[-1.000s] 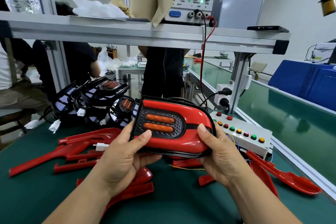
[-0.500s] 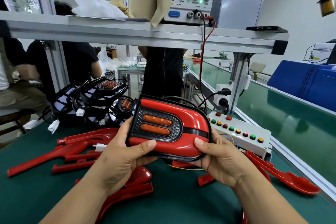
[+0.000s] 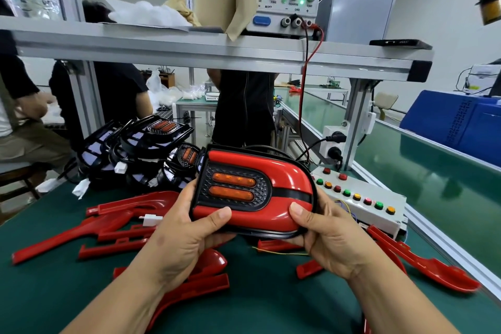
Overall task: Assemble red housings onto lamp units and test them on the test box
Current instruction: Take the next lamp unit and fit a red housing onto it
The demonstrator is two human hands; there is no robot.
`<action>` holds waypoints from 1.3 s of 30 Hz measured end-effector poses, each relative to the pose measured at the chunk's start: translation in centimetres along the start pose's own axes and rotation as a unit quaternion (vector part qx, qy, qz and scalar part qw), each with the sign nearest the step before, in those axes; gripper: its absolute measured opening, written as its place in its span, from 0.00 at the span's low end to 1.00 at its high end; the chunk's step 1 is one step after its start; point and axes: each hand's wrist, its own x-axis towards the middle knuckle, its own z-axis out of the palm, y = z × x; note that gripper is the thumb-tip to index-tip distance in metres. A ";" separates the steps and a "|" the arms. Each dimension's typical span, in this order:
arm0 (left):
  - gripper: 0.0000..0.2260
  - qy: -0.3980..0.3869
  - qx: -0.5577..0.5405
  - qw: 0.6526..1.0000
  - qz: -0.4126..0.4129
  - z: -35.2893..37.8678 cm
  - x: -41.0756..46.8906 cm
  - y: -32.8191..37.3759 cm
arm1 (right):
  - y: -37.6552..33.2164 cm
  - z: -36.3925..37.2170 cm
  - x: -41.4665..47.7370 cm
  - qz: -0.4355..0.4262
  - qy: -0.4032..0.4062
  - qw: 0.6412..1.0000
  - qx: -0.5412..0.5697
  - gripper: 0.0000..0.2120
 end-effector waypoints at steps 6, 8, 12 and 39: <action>0.30 -0.021 -0.009 1.000 -0.013 -0.2 0.2 -0.3 | 0.1 -0.4 0.0 0.022 -0.008 1.000 0.021 0.31; 0.29 -0.028 -0.014 0.999 -0.023 -0.3 0.3 -0.4 | 0.0 -0.4 0.0 0.032 -0.016 0.999 0.034 0.31; 0.21 -0.047 -0.045 0.996 -0.058 -0.6 0.3 0.0 | 0.1 -0.4 0.0 0.032 0.005 0.999 0.038 0.22; 0.20 -0.086 -0.013 0.994 -0.061 -1.2 -0.2 0.9 | 0.1 -0.9 0.0 0.029 -0.002 0.999 0.030 0.23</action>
